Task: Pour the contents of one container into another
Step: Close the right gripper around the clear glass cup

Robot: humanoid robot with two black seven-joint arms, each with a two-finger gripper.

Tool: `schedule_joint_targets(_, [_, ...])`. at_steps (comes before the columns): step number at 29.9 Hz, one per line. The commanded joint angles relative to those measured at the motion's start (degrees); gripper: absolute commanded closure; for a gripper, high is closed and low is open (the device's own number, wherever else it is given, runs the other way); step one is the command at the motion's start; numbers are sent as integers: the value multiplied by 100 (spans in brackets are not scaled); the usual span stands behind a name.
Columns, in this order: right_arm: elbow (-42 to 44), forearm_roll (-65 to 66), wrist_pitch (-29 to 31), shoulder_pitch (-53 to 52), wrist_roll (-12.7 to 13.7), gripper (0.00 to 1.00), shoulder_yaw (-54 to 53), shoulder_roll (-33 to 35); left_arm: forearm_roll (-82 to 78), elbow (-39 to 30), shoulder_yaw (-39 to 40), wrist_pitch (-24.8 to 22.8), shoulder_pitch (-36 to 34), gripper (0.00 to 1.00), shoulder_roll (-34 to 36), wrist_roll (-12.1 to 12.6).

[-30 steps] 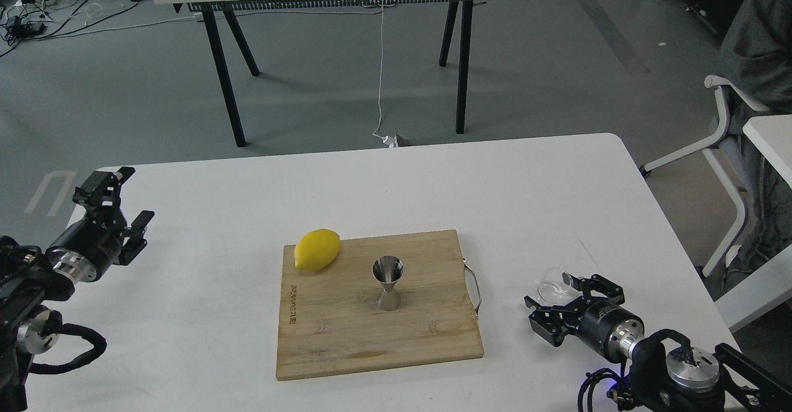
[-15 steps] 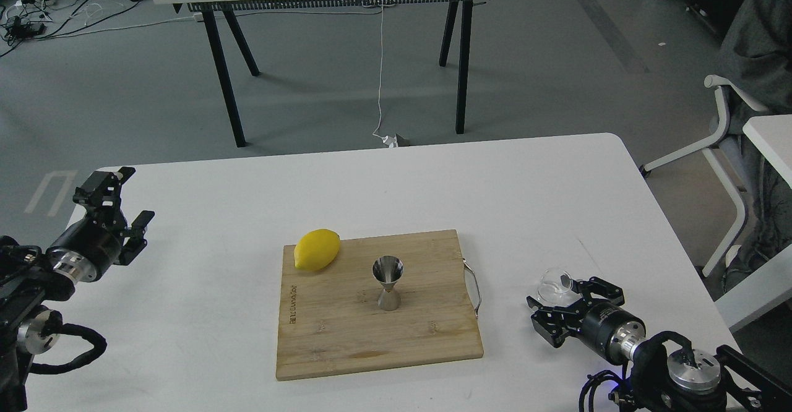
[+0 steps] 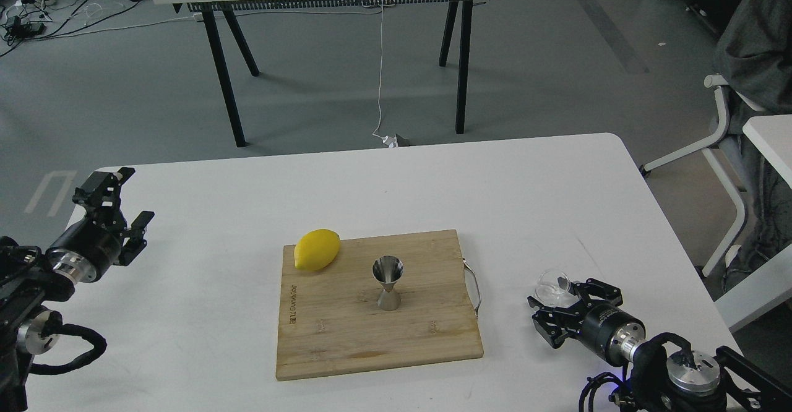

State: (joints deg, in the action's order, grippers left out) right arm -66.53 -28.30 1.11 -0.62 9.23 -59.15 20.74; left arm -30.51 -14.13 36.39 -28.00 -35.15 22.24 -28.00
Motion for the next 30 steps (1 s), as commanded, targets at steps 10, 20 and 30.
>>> schedule_joint_targets(10, [0, 9, 91, 0, -8, 48, 0, -9, 10, 25, -1, 0, 0, 0, -26, 0])
schedule_joint_targets(20, [0, 9, 127, 0, -8, 56, 9, 0, 10, 25, -1, 0, 0, 0, -35, 0])
schedule_joint_targets(30, [-53, 53, 197, -17, -8, 57, 9, -9, 1, 25, -1, 0, 0, 0, -35, 0])
